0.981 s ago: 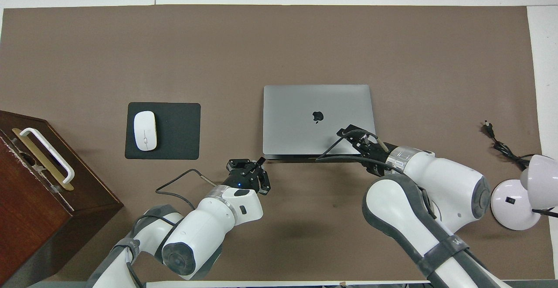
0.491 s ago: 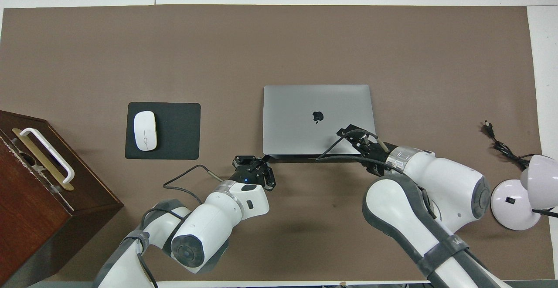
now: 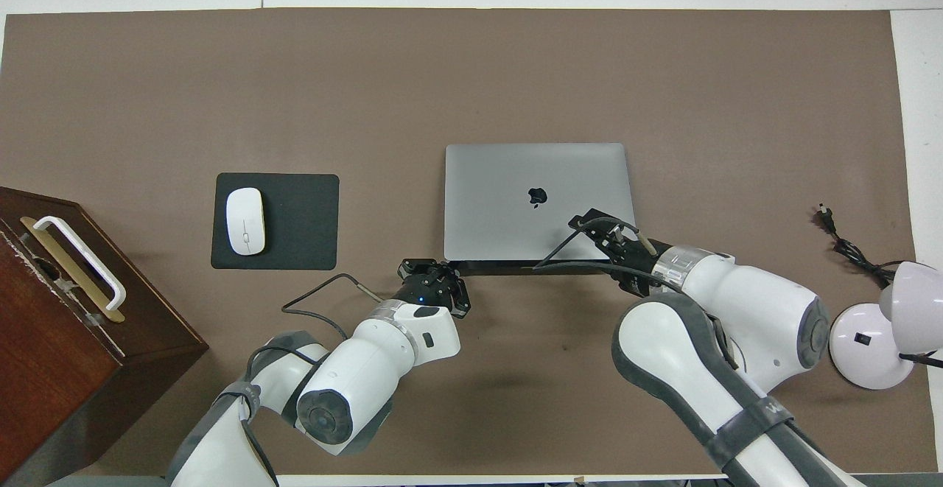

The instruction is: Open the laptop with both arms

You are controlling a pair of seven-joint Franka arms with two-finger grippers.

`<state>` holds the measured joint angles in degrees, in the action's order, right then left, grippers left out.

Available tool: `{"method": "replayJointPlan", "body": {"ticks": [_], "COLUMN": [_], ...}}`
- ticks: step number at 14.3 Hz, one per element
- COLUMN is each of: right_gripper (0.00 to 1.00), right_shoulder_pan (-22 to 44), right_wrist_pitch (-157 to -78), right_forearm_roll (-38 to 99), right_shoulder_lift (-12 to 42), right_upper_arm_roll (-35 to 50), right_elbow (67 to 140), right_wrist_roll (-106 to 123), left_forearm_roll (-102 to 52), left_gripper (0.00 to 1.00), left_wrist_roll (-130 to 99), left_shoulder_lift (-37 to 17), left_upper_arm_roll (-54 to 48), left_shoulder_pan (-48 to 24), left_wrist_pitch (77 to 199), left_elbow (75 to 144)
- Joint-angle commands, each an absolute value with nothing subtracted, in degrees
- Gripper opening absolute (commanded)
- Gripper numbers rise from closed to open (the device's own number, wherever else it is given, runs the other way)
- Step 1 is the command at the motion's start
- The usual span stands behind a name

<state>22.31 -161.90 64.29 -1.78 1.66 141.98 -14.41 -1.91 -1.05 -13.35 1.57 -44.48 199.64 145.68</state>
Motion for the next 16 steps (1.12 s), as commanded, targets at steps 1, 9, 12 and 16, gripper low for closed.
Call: {"method": "replayJointPlan", "body": {"ticks": [1,9,12,16], "right_gripper": [1.00,1.00,1.00,1.00], "right_shoulder_pan": [22.0,21.7,21.7,21.5], "right_wrist_pitch": [-163.3,-163.3,-163.3,-163.3], "right_forearm_roll": [65.8,65.8,65.8,65.8], "right_shoulder_lift": [-0.1,2.2,3.1,5.4], "right_upper_arm_roll": [1.8,1.8,1.7,1.6], "right_elbow": [139.5,134.9,132.6,127.8], "right_wrist_roll": [-12.0,-12.2,-12.2,-12.2], "left_forearm_roll": [-1.9,-1.9,-1.9,-1.9], "left_gripper": [0.00,0.00,0.00,0.00], "left_wrist_roll": [-0.2,-0.1,-0.1,0.0], "left_shoulder_lift": [-15.4,-15.6,-15.6,-16.4], "left_upper_arm_roll": [2.5,2.5,2.5,2.5], "left_shoulder_pan": [-45.5,-45.5,-45.5,-45.6], "left_wrist_pitch": [200.8,200.8,200.8,200.8], "left_elbow": [144.6,144.6,144.5,144.1]}}
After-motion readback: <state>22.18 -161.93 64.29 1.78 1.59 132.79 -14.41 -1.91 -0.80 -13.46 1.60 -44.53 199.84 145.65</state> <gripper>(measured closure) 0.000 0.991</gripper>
